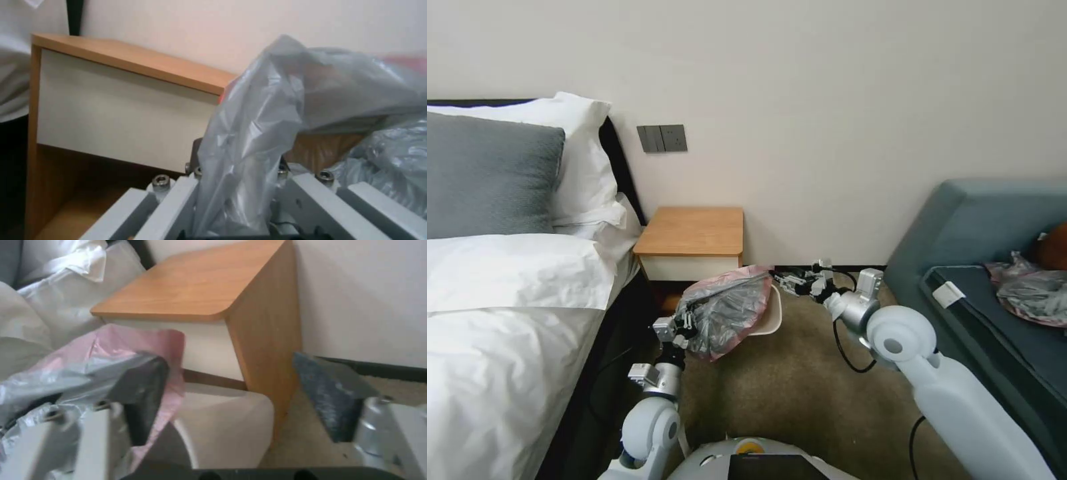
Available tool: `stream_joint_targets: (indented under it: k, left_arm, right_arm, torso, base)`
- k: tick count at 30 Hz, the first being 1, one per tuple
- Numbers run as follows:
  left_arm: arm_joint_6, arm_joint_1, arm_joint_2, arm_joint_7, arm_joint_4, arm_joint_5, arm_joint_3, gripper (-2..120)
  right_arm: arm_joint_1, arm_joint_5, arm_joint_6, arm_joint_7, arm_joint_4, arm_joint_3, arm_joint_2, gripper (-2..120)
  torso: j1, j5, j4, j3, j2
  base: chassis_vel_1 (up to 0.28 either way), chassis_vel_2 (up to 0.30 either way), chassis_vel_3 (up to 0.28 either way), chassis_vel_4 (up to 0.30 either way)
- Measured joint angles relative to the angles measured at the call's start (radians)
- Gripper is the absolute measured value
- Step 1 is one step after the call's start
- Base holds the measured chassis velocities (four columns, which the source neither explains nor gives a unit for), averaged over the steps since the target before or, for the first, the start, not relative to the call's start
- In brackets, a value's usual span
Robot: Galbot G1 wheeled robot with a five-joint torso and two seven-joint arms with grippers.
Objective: Pick up the garbage bag from the table and place it over the trash can.
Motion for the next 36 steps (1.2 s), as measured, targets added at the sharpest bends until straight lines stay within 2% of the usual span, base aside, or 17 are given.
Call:
stream_joint_targets:
  k: [1,3,7,14,17,19,27,28,36]
  left_arm:
    - [0.000,0.000,0.000,0.000,0.000,0.000,0.000,6]
    - [0.001,0.000,0.002,-0.001,-0.001,-0.009,-0.007,6]
    - [0.001,0.001,0.002,-0.001,-0.001,-0.014,-0.016,5]
    - [0.003,-0.001,0.002,-0.003,0.000,-0.018,-0.027,5]
    - [0.011,-0.008,0.000,-0.011,0.004,-0.018,-0.028,5]
    - [0.016,-0.011,-0.001,-0.014,0.004,-0.018,-0.028,5]
    - [0.053,-0.021,-0.002,-0.027,-0.016,-0.023,-0.026,5]
    - [0.061,-0.022,-0.002,-0.030,-0.027,-0.028,-0.026,5]
    - [0.074,-0.018,-0.001,-0.038,-0.058,-0.030,-0.026,5]
  right_arm:
    - [0.000,0.000,0.000,0.000,0.000,0.000,0.000,75]
    - [-0.010,-0.001,0.000,-0.004,0.009,0.014,-0.008,86]
    - [-0.027,-0.001,0.005,-0.005,0.037,0.028,-0.007,98]
    - [-0.123,0.040,0.031,0.006,0.172,0.082,0.009,100]
    - [-0.186,0.108,0.034,0.038,0.245,0.095,0.020,100]
    - [-0.202,0.121,0.034,0.043,0.250,0.092,0.026,100]
    - [-0.273,0.168,0.030,0.088,0.254,0.002,0.091,100]
    - [-0.285,0.177,0.030,0.109,0.253,-0.036,0.116,100]
    - [-0.267,0.158,0.040,0.150,0.238,-0.119,0.160,100]
  torso:
    - [0.000,0.0000,0.0000,0.000,0.000]
    - [0.000,0.0000,-0.0001,0.000,0.000]
    - [0.000,0.0000,0.0002,0.000,0.000]
    - [0.000,0.0000,-0.0001,0.000,0.000]
    - [0.000,-0.0002,0.0000,0.000,0.000]
    - [0.000,-0.0002,0.0000,0.000,0.000]
    - [0.000,-0.0001,0.0000,0.000,0.000]
    - [0.000,0.0000,0.0000,0.000,0.000]
    - [0.000,-0.0002,0.0001,0.000,0.000]
  base:
    - [0.000,0.000,0.000,0.000]
    - [0.000,0.000,0.000,0.000]
    - [0.000,0.000,0.000,0.000]
    - [0.000,0.000,0.000,0.000]
    - [0.000,0.000,0.000,0.000]
    - [0.000,0.000,0.000,0.000]
    - [0.000,0.000,0.000,0.000]
    - [0.000,0.000,0.000,0.000]
    - [0.000,0.000,0.000,0.000]
